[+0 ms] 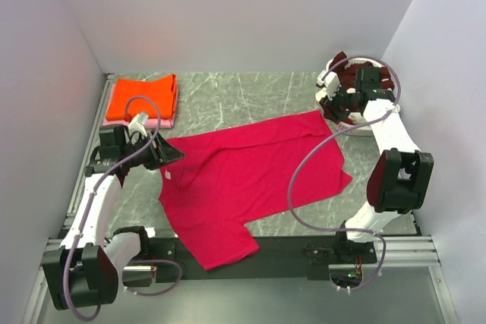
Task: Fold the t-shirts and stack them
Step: Fold the tshirt
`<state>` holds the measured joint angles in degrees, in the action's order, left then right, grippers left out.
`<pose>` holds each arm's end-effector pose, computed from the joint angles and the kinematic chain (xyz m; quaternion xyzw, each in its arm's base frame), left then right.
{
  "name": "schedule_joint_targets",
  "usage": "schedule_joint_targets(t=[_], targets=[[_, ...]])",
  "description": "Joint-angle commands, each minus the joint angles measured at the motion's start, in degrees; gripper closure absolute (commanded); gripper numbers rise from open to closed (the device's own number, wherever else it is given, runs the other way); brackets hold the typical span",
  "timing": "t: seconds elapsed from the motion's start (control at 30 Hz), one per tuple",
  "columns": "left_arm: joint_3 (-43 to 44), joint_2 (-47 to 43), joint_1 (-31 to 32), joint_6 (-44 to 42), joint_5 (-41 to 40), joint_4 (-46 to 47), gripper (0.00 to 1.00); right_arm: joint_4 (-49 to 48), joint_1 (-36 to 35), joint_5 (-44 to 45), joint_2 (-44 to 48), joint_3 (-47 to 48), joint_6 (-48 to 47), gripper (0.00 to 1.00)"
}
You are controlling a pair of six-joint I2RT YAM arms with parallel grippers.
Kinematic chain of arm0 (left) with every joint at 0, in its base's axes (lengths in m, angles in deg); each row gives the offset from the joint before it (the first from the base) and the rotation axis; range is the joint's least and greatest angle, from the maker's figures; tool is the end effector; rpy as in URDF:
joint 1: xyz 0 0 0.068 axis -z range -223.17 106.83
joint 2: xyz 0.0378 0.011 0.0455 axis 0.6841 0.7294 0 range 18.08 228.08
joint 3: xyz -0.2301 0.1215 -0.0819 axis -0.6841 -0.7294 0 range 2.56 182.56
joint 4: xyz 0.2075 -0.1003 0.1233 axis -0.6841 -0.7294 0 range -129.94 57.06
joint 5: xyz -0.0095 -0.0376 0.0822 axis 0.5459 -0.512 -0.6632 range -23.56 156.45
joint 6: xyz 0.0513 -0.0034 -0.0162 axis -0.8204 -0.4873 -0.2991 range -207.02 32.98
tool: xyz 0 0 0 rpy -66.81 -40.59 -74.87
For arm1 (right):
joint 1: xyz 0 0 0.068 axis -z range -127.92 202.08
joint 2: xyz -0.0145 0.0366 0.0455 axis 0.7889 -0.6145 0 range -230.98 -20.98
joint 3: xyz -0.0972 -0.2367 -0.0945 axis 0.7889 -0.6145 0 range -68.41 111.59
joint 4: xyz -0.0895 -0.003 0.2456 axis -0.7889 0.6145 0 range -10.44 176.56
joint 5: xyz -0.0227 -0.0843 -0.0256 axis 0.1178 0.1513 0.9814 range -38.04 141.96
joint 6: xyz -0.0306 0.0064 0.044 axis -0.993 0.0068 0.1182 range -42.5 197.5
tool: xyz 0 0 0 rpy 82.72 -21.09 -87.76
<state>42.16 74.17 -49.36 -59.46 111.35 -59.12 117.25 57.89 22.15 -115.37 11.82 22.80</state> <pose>0.1991 -0.0037 0.2533 -0.0991 0.8546 -0.4125 0.2997 0.3572 -0.0185 0.2924 -0.4545 0.7967 0.0509 0.3952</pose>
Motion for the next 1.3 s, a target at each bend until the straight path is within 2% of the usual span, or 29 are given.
schedule_joint_targets(t=[0.0,0.07,0.2,0.3,0.43,0.53,0.8,1.07,1.1,1.2,1.27], targets=[[3.91,2.68,0.13,-2.85,-3.59,0.15,0.44,5.98,-0.70,-8.06,2.98,-0.86,2.75,0.53],[6.01,5.94,1.09,-2.77,-4.65,-0.19,0.46,7.39,-1.40,-10.09,4.29,-2.17,3.45,0.53],[10.76,16.13,7.58,-2.68,-16.04,-2.74,0.49,7.48,-1.58,-14.74,6.76,-5.25,5.91,0.53],[15.84,22.46,11.45,-2.68,-21.24,-2.48,0.49,7.57,-1.67,-16.07,7.99,-7.53,6.88,0.53],[21.03,31.08,13.84,-3.90,-31.69,-3.71,0.48,6.43,-1.67,-18.18,9.83,-11.13,8.38,0.53],[23.59,36.00,15.25,-4.52,-35.75,-4.41,0.46,5.12,-1.67,-19.15,11.50,-13.51,8.99,0.53],[25.89,43.39,18.24,-5.49,-35.16,-5.21,0.47,3.62,-1.67,-19.77,14.05,-16.51,9.35,0.53],[24.92,45.42,18.76,-5.31,-32.69,-4.24,0.58,3.88,-1.58,-20.47,15.02,-16.33,9.52,0.53],[24.92,45.42,18.85,-5.31,-32.51,-4.15,0.60,3.88,-1.50,-20.47,15.28,-16.33,9.52,0.53],[25.18,45.16,18.85,-5.49,-30.32,-4.15,0.74,3.88,-1.67,-20.38,15.64,-16.33,9.61,0.53],[25.44,44.63,18.85,-5.93,-27.95,-4.41,0.86,3.97,-1.50,-20.38,15.73,-16.24,9.78,0.53]])
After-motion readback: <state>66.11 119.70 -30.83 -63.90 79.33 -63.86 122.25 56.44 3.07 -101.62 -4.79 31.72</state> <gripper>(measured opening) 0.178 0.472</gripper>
